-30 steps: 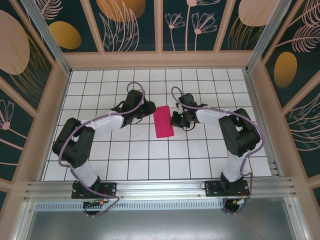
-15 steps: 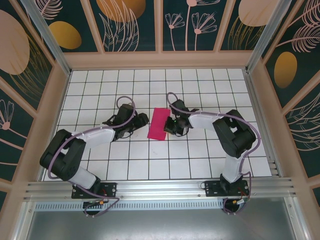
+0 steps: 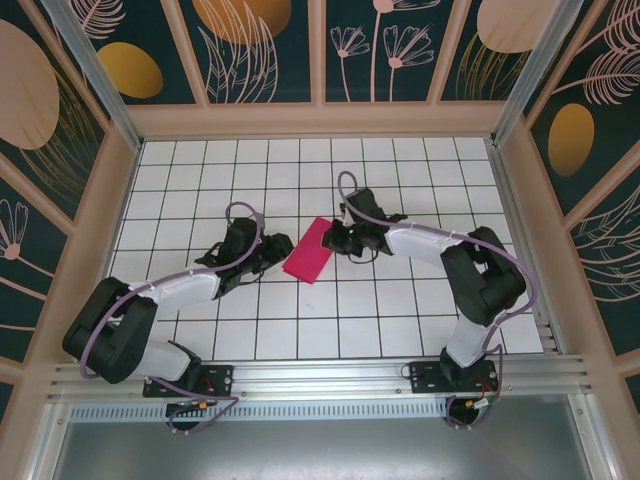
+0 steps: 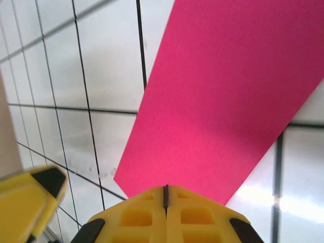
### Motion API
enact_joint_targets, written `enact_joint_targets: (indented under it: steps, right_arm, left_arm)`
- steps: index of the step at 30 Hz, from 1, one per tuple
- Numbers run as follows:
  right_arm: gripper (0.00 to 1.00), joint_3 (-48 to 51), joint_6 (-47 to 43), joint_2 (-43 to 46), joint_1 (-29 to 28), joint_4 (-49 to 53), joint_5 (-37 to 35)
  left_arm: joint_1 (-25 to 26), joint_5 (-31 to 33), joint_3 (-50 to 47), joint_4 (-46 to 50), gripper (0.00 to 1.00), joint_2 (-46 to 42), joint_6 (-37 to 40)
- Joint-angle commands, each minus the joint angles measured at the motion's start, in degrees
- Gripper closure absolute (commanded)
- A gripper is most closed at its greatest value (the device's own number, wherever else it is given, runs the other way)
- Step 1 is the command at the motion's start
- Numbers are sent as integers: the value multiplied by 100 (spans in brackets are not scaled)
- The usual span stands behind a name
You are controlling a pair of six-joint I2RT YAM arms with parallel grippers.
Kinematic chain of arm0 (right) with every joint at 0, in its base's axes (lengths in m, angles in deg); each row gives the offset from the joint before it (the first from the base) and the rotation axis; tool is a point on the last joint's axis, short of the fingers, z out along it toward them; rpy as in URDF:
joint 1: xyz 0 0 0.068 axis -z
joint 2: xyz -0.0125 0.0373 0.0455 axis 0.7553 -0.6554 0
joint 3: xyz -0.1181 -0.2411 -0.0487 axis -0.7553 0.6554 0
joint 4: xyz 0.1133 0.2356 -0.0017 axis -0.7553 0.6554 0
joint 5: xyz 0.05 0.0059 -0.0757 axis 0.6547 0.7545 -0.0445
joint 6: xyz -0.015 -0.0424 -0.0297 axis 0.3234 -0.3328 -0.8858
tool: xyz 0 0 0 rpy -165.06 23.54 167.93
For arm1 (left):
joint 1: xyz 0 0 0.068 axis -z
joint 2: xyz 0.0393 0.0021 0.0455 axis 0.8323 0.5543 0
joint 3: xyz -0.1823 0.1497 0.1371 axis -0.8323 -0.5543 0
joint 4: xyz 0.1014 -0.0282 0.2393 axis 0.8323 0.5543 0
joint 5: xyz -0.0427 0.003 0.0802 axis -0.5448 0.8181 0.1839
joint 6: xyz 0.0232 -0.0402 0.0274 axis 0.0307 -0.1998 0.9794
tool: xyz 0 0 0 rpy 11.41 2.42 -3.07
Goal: Fold a paper plane with a square sheet of paper (pick it up from the middle)
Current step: Rotate the square sheet of paper at the center of the table, then first fold in half a square sheet of paper at the center of the table.
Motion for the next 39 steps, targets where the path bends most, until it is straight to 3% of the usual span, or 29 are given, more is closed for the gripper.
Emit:
enact_joint_targets:
  steps: [1, 9, 22, 39]
  right_arm:
    - [100, 140, -666, -84, 282, -196, 494]
    - [100, 174, -1103, -389, 515, -330, 1099]
    - [100, -21, -1190, -926, 458, -297, 1376]
    - [100, -230, -1357, -1166, 418, -27, 1180]
  left_arm:
    - [217, -319, 267, -364, 70, 140, -353]
    - [726, -344, 958, -315, 100, 1188, -629]
    - [815, -505, 1277, -247, 100, 2121, -817]
    - [839, -543, 1385, 189, 100, 2448, -807]
